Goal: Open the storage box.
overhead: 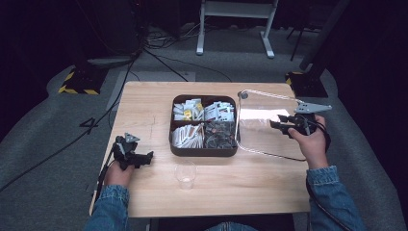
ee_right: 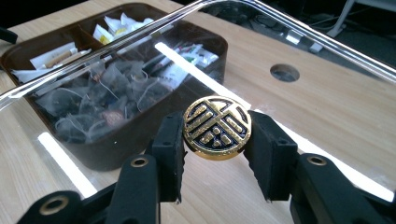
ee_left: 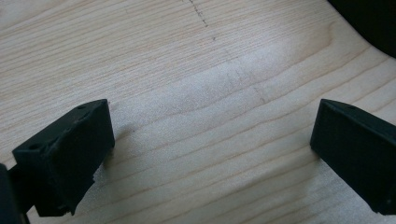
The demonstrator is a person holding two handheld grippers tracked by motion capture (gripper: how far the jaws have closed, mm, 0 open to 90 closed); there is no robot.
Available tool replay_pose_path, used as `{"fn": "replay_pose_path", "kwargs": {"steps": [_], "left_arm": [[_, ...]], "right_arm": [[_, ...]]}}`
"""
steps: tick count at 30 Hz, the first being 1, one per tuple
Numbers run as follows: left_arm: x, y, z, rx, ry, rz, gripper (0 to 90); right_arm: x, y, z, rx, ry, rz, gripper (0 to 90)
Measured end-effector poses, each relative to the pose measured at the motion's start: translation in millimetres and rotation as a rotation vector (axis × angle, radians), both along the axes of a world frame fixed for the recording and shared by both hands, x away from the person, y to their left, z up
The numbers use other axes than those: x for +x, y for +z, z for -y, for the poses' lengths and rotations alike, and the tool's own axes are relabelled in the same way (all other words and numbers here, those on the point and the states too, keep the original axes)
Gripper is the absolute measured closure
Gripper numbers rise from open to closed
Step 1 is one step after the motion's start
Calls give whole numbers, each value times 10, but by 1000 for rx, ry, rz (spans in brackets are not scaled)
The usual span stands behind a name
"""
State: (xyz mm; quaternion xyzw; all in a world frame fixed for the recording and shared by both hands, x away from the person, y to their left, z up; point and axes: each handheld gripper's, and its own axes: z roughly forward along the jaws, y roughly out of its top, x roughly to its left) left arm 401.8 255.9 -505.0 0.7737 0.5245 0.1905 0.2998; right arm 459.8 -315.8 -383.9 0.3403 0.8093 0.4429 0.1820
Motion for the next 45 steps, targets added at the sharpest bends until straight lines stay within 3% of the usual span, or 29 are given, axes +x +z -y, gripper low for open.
{"fn": "replay_pose_path", "kwargs": {"steps": [12, 16, 24, 27, 35, 45], "left_arm": [[0, -2, -1, -6, 0, -2, 0], [3, -1, -2, -4, 0, -2, 0], [8, 0, -8, -1, -3, -4, 0], [8, 0, -8, -1, -3, -4, 0], [7, 0, -8, -2, -1, -4, 0], [8, -1, -7, -2, 1, -1, 0]], "right_arm": [[64, -166, 234, -25, -64, -47, 583], [100, -244, 354, -1, -84, -75, 583], [177, -436, 468, -40, -112, -86, 583], [206, -522, 492, -59, -124, -92, 583], [267, -714, 553, -38, -142, -127, 583], [289, -835, 486, -68, -137, -141, 583]]}}
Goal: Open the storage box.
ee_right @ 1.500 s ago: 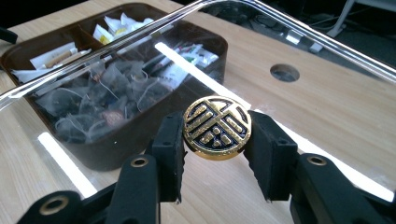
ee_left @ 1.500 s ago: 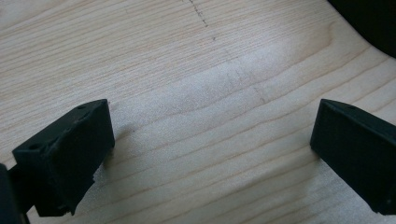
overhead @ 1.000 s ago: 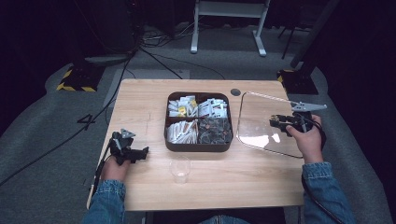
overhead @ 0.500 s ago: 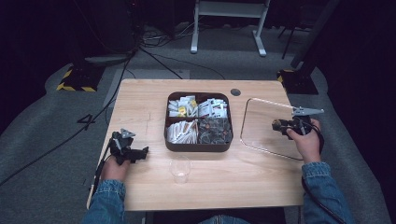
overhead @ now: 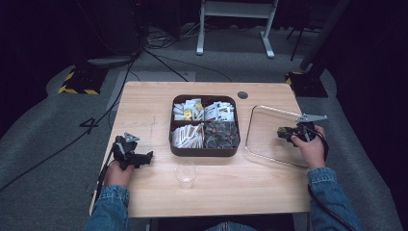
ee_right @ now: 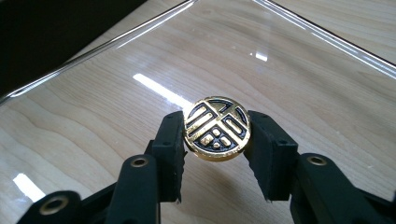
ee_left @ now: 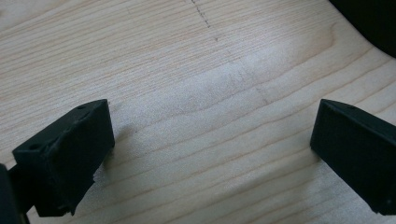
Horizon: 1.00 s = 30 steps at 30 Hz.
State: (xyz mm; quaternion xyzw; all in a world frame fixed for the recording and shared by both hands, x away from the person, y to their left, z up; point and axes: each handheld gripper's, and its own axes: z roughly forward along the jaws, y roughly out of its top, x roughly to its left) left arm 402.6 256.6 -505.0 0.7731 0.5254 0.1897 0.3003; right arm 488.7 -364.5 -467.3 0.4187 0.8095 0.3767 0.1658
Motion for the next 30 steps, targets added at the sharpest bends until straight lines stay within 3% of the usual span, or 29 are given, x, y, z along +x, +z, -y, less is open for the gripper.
{"fn": "replay_pose_path", "kwargs": {"steps": [3, 23, 26, 30], "left_arm": [[0, 0, 0, 0, -1, 0, 0], [9, 1, -6, 3, -2, 0, 0], [11, 1, -7, -2, -1, -3, 0], [17, 1, -9, -1, 1, -2, 0]], "right_arm": [[6, -17, -23, -30, 6, 3, 583], [28, -164, -49, -10, -1, -35, 581], [24, -164, -35, 34, -18, -45, 582], [4, -114, -24, 61, -20, -10, 582]]}}
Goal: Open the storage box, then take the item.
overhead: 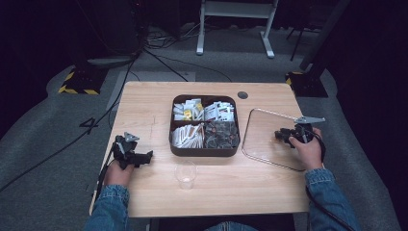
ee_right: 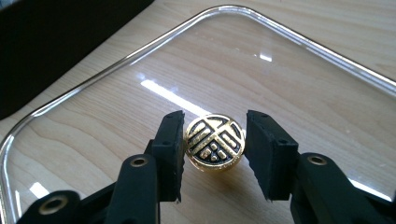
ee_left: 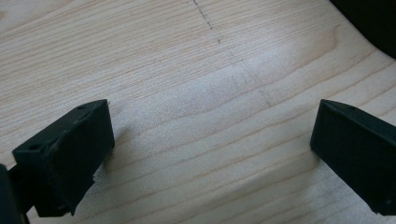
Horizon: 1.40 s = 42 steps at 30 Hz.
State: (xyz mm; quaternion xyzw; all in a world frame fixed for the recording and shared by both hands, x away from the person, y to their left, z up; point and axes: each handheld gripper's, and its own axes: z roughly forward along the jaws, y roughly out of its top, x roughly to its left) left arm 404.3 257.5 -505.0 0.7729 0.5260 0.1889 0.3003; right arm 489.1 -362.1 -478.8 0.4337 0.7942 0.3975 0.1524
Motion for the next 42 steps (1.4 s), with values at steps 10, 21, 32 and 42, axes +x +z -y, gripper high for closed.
{"fn": "replay_pose_path", "kwargs": {"steps": [10, 21, 32, 42], "left_arm": [[-1, 1, 1, 1, 2, -1, 0], [5, -1, -1, -1, 4, 3, 0], [6, 0, -1, 1, 7, 2, 1], [-15, 0, 2, 1, 23, 0, 0]], "right_arm": [[-21, 83, 12, 24, -39, 29, 497], [-100, 265, 29, 111, -90, 78, 366], [-202, 507, -96, 133, -75, 118, 398], [-232, 701, -386, 139, -2, 140, 422]]}}
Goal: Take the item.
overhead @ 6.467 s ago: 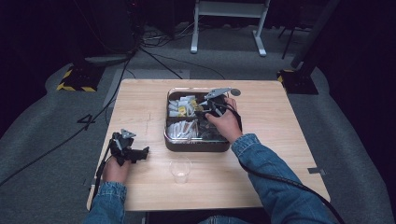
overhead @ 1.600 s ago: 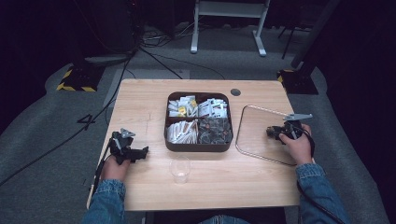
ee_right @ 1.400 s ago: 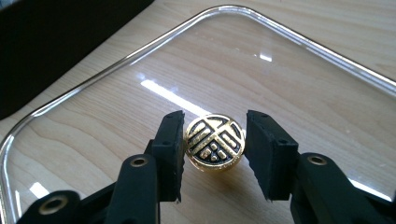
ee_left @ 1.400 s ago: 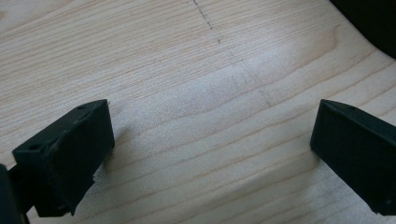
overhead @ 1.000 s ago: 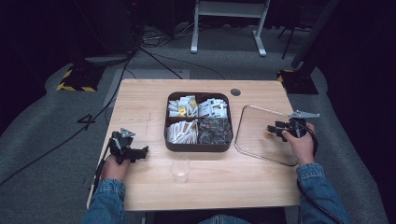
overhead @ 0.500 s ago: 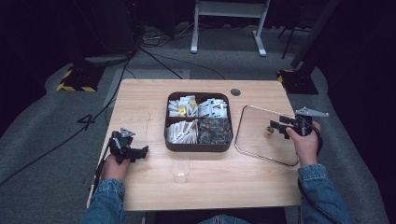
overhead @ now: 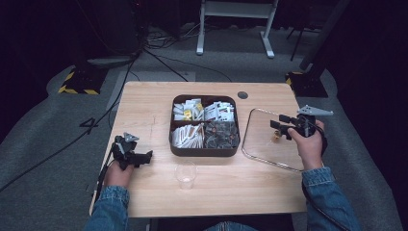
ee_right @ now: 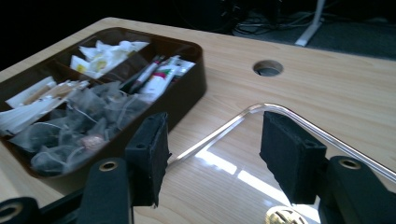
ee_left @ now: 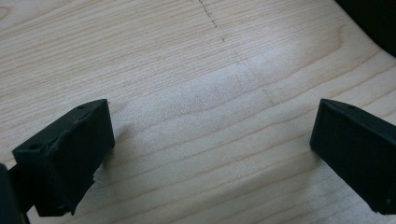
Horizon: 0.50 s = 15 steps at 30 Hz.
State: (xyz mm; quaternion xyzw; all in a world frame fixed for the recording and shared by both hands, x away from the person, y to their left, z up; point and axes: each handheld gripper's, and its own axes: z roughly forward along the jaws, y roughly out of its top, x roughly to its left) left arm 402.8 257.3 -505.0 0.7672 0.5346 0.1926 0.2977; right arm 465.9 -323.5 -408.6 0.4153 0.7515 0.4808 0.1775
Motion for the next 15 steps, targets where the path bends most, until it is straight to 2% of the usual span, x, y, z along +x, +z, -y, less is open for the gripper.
{"fn": "replay_pose_path", "kwargs": {"steps": [4, 15], "left_arm": [[-3, -1, 4, -3, 4, 0, 0], [-19, 0, 8, 0, 15, -1, 0]], "right_arm": [[-25, 55, -171, -29, 49, 42, 435], [-58, 104, -575, -12, 165, 34, 497]]}}
